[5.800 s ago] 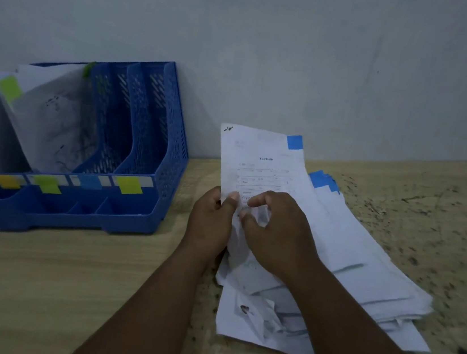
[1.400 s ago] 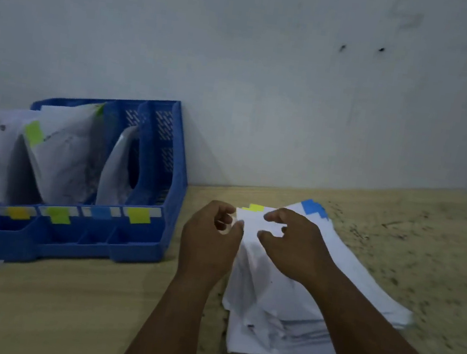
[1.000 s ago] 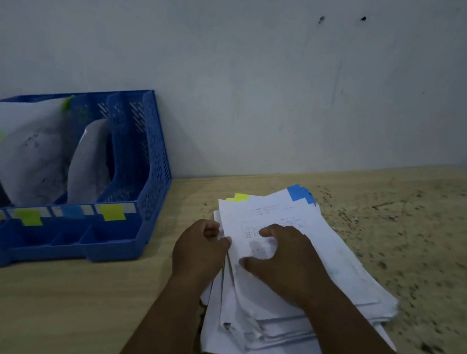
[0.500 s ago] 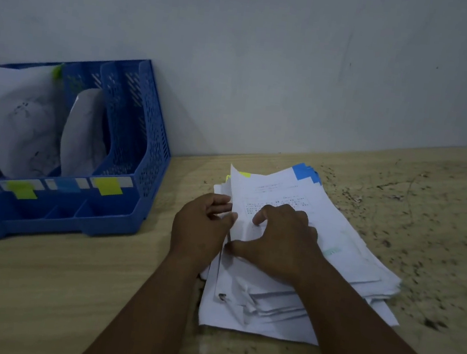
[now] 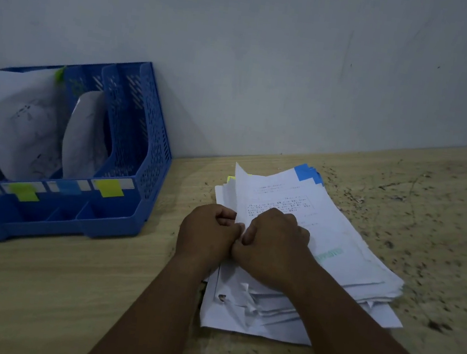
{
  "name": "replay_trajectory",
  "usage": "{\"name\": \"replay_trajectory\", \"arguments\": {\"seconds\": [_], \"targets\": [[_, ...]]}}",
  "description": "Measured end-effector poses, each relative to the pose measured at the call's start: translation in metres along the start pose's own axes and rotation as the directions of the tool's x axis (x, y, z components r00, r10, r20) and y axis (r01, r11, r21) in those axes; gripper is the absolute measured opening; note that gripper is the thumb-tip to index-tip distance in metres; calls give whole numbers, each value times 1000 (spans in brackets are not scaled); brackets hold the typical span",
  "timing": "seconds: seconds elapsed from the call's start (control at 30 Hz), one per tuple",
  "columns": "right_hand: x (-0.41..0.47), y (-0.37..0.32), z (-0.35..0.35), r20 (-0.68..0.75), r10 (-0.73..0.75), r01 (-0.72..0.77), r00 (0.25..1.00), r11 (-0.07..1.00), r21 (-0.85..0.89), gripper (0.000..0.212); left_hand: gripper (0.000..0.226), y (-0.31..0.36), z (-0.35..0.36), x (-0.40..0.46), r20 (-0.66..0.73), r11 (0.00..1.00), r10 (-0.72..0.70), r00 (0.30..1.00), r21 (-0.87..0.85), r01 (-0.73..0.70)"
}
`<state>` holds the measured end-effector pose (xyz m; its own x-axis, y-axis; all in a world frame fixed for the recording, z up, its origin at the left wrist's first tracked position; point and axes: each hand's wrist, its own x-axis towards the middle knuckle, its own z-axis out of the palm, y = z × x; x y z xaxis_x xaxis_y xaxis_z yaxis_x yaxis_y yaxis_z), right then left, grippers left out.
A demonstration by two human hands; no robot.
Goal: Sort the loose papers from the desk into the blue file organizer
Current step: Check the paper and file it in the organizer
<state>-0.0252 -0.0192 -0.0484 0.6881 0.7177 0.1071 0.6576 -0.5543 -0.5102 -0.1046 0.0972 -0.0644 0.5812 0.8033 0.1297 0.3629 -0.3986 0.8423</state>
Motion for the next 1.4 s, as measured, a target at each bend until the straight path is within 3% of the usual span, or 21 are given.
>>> {"name": "replay_trajectory", "arguments": {"seconds": [0.2,0.37,0.47,0.63,0.73,0.87,1.03,1.1,1.17,1.23,1.4], "targets": [[1,-3,3,-61,-37,42,997,996,81,34,15,1,-2,0,-46,983,65,997,-171,-71],[-2,-6,-5,-188,-64,99,980,978,182,13,9,9,-9,0,-99,922,63,993,-375,-96],[-2,-2,-7,-234,-41,94,971,971,221,25,11,15,-12,0,-96,848,-25,995,-528,-30],[0,0,-8,-300,3,66,954,973,220,42,10,20,-19,-1,-120,791,-88,989,-612,-4],[0,-1,-12,-283,59,5,957,976,218,62,8,21,-24,-1,-132,772,-84,988,-635,-20],[4,6,-16,-220,215,-118,952,916,384,88,8,27,-32,-5,-133,719,-84,988,-694,-32],[16,1,-21,-231,212,-37,950,808,588,76,14,35,-61,-9,-84,593,-72,994,-805,-24],[19,-7,-20,-278,169,39,946,789,613,62,25,34,-75,-11,-6,604,-7,1000,-797,0],[19,-14,-19,-337,130,104,933,797,595,46,36,32,-85,-12,103,680,43,994,-732,47],[21,-24,-15,-354,98,138,930,799,585,35,37,28,-94,-8,119,773,48,992,-633,39],[33,-60,-14,-345,2,217,938,775,594,33,21,38,-118,2,-191,872,90,978,-459,-169]]}}
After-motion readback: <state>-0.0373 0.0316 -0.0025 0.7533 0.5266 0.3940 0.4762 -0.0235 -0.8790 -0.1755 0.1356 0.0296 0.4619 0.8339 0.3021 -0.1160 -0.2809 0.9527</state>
